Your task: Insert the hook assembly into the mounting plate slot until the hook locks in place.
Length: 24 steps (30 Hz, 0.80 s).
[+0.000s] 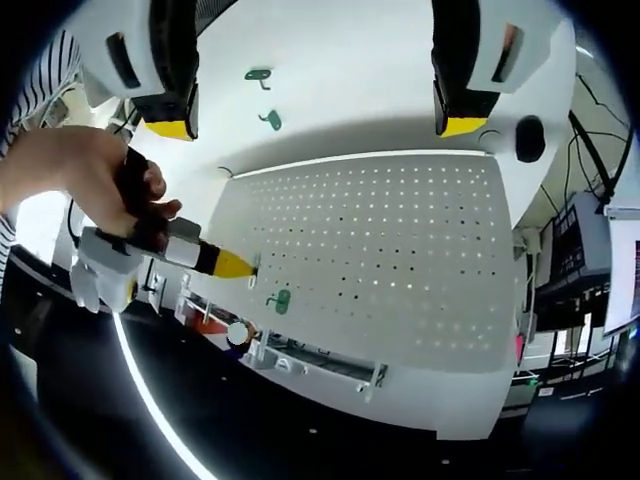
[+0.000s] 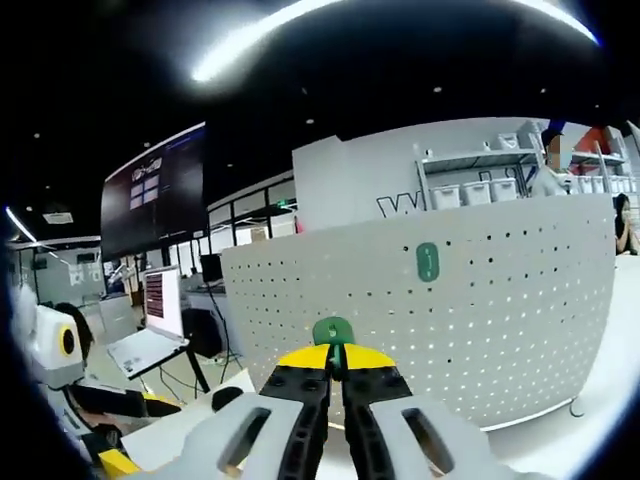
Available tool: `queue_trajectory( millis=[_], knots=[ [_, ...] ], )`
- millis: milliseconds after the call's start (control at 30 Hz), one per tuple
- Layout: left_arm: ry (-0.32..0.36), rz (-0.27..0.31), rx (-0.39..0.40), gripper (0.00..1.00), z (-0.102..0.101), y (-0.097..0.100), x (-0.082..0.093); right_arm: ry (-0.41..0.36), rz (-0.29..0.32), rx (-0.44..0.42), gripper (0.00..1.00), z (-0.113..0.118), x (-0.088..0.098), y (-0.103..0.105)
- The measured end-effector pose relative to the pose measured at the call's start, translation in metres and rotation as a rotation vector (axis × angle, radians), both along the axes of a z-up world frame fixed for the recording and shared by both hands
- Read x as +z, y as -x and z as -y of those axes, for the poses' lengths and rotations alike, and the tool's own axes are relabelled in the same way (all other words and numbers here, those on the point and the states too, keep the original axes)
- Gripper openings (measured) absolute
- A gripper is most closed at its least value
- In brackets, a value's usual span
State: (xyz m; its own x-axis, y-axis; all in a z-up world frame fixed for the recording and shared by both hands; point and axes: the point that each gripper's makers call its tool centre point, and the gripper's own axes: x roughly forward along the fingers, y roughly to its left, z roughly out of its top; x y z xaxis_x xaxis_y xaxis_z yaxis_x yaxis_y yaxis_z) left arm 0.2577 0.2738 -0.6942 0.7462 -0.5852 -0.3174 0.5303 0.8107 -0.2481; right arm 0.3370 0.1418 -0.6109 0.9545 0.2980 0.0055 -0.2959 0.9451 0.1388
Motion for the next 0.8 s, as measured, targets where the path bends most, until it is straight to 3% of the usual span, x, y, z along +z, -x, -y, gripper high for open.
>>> queue_trajectory(
  millis=[200, 800],
  knots=[
    [0.005, 0.013, 0.032, 1.00, -0.009, -0.007, 0.001, -0.022, -0.007, -0.055, 0.00, 0.017, -0.001, -0.013],
    [0.006, -0.025, 0.040, 1.00, -0.016, -0.007, -0.010, -0.012, 0.003, -0.127, 0.00, 0.047, -0.003, -0.039]
  ],
)
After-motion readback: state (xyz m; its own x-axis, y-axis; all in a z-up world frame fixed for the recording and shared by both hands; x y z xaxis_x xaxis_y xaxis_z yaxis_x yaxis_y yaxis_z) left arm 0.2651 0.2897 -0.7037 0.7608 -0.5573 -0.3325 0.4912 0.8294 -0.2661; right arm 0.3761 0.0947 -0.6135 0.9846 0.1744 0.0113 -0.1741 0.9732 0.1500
